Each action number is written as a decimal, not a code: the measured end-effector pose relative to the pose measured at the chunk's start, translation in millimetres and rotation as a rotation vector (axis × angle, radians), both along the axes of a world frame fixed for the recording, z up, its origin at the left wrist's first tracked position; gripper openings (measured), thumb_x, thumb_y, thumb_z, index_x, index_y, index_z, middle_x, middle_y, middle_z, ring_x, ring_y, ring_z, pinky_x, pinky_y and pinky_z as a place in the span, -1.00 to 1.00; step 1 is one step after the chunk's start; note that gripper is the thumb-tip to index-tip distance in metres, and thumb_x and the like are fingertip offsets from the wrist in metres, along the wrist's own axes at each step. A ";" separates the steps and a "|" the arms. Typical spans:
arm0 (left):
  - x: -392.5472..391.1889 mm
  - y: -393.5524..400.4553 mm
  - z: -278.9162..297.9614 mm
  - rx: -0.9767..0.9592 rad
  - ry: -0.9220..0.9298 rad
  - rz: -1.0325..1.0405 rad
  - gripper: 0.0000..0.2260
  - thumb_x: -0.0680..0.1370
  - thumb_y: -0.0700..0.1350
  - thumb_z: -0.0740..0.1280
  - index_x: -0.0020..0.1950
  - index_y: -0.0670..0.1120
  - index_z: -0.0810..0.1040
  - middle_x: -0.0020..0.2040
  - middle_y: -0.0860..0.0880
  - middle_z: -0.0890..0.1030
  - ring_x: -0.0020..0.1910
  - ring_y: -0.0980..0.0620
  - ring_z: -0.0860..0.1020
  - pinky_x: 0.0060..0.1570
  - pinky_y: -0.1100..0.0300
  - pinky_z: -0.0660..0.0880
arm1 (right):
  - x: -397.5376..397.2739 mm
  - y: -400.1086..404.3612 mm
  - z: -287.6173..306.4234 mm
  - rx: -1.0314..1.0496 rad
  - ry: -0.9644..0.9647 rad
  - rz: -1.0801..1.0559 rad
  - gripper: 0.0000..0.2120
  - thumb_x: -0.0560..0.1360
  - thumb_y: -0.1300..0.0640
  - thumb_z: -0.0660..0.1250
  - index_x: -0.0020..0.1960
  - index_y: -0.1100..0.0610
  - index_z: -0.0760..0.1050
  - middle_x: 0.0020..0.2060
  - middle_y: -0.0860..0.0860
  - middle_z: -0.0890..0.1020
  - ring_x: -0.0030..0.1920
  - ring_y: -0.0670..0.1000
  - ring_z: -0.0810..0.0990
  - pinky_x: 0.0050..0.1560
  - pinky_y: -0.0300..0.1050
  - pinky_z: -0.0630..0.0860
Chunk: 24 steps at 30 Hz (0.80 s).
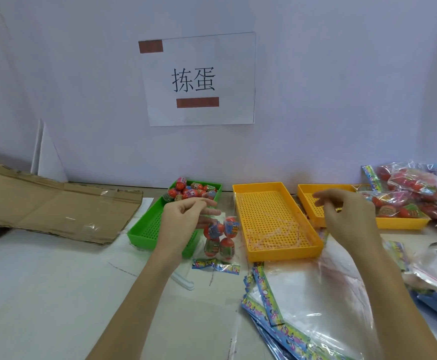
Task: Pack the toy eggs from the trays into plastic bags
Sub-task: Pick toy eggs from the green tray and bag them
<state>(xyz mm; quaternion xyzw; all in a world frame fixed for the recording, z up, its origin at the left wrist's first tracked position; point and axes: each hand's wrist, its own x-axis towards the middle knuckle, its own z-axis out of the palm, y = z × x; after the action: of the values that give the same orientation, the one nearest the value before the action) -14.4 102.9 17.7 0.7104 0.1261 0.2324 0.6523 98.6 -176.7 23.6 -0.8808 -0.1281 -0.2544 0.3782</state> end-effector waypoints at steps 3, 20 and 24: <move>-0.2 -1.0 2.7 -0.017 -0.029 -0.026 -0.77 0.68 -0.26 0.28 0.01 -0.18 0.74 -0.13 -0.13 0.77 -0.16 -0.06 0.75 -0.20 0.26 0.63 | -18.6 30.7 7.0 0.261 0.020 0.243 -0.82 0.61 0.26 0.35 0.06 0.04 0.69 -0.18 -0.12 0.73 -0.13 -0.18 0.69 -0.12 -0.35 0.55; -1.0 4.4 4.1 -0.079 0.024 -0.322 -0.76 0.66 -0.03 0.35 0.21 -0.12 0.70 0.09 -0.08 0.76 0.10 -0.08 0.72 0.00 0.24 0.63 | -52.0 89.6 -14.8 0.537 0.421 0.460 -0.90 0.55 0.07 0.49 0.00 0.06 0.76 -0.18 -0.08 0.76 -0.09 -0.08 0.72 -0.11 -0.18 0.69; -0.8 3.2 -2.8 -0.024 -0.030 -0.283 -0.83 0.62 -0.20 0.42 0.19 -0.19 0.67 0.03 -0.11 0.77 0.06 -0.07 0.73 -0.03 0.24 0.63 | -53.5 90.7 -10.8 0.534 0.458 0.492 -0.80 0.53 -0.02 0.50 0.15 -0.06 0.66 -0.08 -0.13 0.74 -0.11 -0.13 0.72 -0.28 -0.35 0.59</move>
<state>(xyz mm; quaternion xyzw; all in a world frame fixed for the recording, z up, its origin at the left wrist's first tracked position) -15.2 106.1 14.9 0.7098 0.0178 0.1471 0.6887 45.1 -86.1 12.9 -0.7289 -0.1769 0.0214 0.6610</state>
